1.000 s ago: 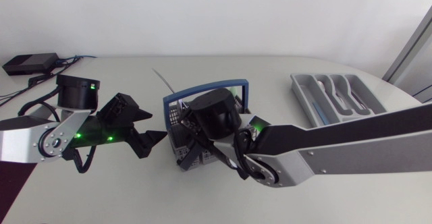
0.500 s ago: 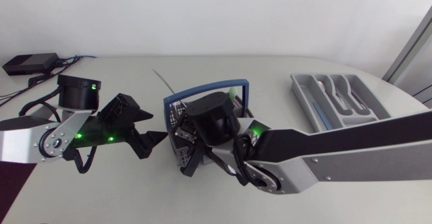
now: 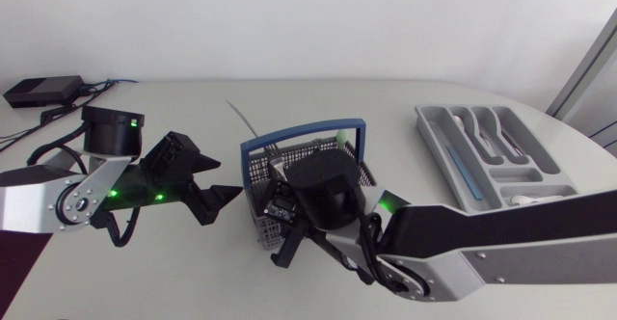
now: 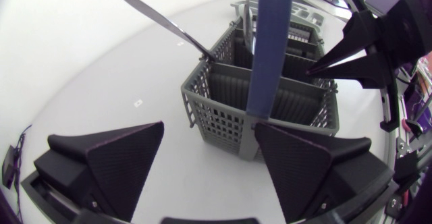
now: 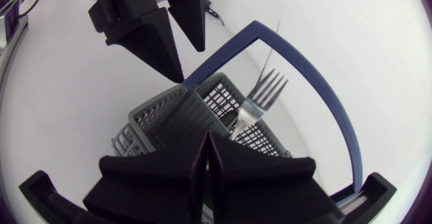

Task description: Unload the cutlery basket into the drawer organizer.

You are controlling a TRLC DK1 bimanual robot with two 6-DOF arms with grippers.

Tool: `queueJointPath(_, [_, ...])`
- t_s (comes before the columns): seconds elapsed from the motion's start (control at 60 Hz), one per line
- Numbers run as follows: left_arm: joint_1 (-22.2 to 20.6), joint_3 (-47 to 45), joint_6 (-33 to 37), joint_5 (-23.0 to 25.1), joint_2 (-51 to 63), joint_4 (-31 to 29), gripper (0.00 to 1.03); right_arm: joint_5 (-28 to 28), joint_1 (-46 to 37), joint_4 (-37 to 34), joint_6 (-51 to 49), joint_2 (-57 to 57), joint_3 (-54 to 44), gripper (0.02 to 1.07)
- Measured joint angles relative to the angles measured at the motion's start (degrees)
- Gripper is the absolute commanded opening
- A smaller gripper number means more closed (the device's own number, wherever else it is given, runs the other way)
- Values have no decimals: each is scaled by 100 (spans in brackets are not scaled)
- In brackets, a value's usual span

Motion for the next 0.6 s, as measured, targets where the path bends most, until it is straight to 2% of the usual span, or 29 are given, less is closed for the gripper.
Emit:
queueJointPath(0.233, [0,33,-2,0,-33,0,94,0,0,175,0,0,-188,8])
queueJointPath(0.317, [0,33,-2,0,-33,0,94,4,-4,179,0,-33,-210,12])
queueJointPath(0.35, [0,33,-2,0,-33,0,94,4,-17,177,2,-46,-210,15])
queueJointPath(0.4, [0,33,-2,0,-33,0,94,2,-55,177,28,-66,-210,28])
queueJointPath(0.45, [0,33,-2,0,-33,0,94,0,-107,177,50,-94,-210,36])
queueJointPath(0.6, [0,33,-2,0,-33,0,94,-107,-317,87,302,-149,-181,46])
